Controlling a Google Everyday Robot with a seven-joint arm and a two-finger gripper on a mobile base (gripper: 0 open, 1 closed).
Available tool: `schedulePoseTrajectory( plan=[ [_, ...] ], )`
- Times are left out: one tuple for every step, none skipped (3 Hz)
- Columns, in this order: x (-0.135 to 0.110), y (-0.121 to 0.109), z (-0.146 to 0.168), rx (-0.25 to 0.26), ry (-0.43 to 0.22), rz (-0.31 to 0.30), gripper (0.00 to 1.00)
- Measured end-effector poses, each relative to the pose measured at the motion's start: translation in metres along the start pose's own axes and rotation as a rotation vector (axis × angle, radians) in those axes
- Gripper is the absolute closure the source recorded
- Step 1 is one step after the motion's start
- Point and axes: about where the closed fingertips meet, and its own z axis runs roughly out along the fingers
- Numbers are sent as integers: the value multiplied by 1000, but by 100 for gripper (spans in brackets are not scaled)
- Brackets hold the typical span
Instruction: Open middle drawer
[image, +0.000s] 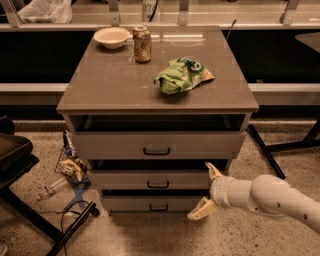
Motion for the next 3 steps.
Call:
schedulePoseTrajectory(
  plan=[
    [39, 7, 35, -5, -21, -21, 0],
    [63, 2, 59, -19, 20, -60, 0],
    [72, -7, 91, -69, 111, -134, 0]
  ],
)
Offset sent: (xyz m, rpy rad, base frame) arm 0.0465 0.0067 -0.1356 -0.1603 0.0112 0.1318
